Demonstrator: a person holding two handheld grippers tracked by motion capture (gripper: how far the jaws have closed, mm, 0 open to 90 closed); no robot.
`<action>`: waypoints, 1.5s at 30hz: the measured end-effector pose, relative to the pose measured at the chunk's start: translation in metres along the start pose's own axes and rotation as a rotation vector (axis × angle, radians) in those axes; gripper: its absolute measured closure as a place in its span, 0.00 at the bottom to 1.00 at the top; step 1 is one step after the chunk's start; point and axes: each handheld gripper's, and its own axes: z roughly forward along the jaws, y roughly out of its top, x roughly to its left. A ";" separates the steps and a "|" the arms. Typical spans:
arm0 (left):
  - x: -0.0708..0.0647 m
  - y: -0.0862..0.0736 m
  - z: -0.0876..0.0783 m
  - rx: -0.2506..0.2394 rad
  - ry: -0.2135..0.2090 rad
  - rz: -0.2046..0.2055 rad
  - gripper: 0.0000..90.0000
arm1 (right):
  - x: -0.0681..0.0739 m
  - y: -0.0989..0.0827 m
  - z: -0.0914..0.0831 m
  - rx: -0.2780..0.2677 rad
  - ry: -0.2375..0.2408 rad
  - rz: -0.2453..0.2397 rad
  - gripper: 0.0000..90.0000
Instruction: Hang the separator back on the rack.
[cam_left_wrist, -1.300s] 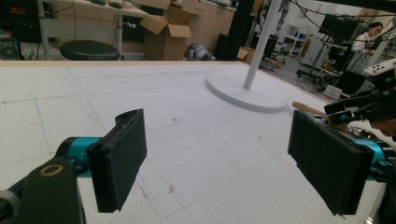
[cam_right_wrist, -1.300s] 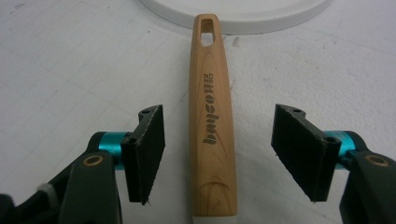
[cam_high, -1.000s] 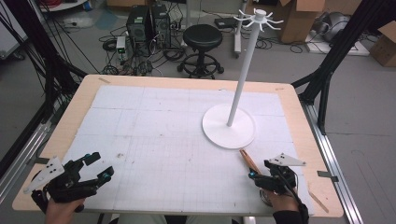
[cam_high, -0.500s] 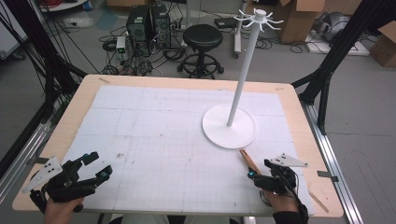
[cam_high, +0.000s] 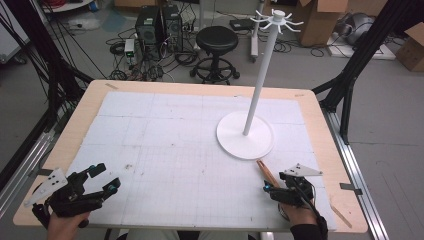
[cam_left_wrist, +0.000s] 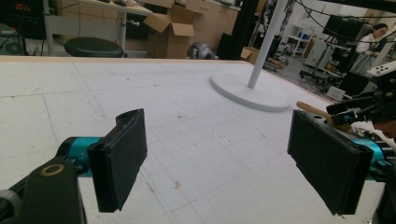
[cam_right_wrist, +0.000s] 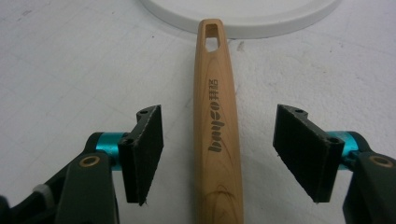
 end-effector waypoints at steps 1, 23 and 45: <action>0.000 0.000 0.000 0.001 -0.003 0.000 0.22 | -0.001 0.000 0.001 0.005 0.003 -0.006 0.39; -0.001 -0.001 0.000 0.017 0.000 0.007 0.22 | 0.001 0.008 0.010 0.056 0.015 -0.065 0.73; -0.001 -0.001 0.000 0.011 -0.001 0.002 0.22 | -0.017 0.008 -0.037 -0.172 0.139 0.057 0.74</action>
